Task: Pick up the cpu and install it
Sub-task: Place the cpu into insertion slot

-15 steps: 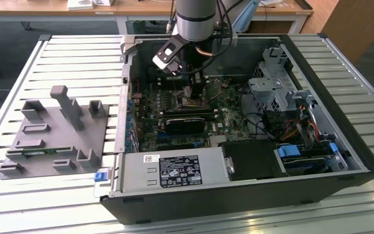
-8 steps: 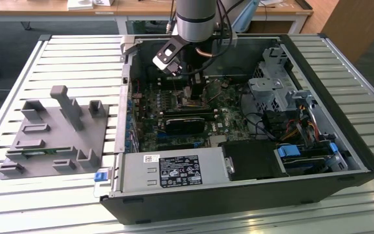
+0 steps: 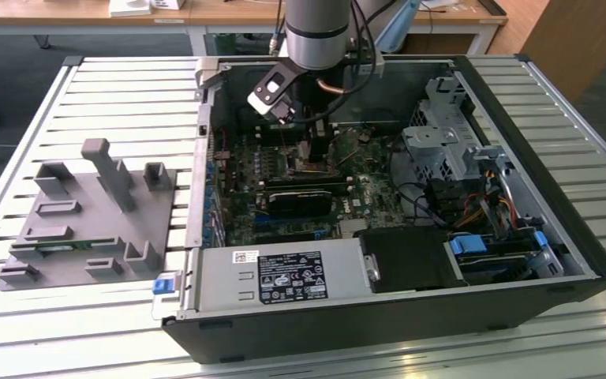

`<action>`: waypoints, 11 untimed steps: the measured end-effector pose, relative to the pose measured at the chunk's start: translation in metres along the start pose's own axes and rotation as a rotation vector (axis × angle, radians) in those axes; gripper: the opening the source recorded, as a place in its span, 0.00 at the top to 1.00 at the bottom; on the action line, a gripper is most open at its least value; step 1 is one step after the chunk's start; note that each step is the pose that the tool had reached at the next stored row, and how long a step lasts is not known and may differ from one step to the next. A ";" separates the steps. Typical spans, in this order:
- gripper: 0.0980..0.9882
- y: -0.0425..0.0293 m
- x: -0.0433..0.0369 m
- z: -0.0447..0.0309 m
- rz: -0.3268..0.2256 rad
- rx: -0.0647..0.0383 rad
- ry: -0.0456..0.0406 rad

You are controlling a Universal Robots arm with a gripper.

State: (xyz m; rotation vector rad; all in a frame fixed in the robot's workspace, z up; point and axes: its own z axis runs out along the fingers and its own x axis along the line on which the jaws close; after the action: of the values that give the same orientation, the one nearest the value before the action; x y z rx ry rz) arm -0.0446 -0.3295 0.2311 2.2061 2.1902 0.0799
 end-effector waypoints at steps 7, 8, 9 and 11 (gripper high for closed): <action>0.52 0.0000 0.0000 0.0015 0.000 0.000 0.0000; 0.52 0.0000 0.0000 0.0017 0.000 0.000 -0.0001; 0.52 0.0000 -0.0001 0.0018 0.000 0.000 -0.0002; 0.52 0.0000 0.0000 0.0021 0.000 0.000 0.0000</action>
State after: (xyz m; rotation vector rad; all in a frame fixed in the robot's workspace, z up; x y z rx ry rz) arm -0.0445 -0.3295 0.2290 2.2061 2.1903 0.0798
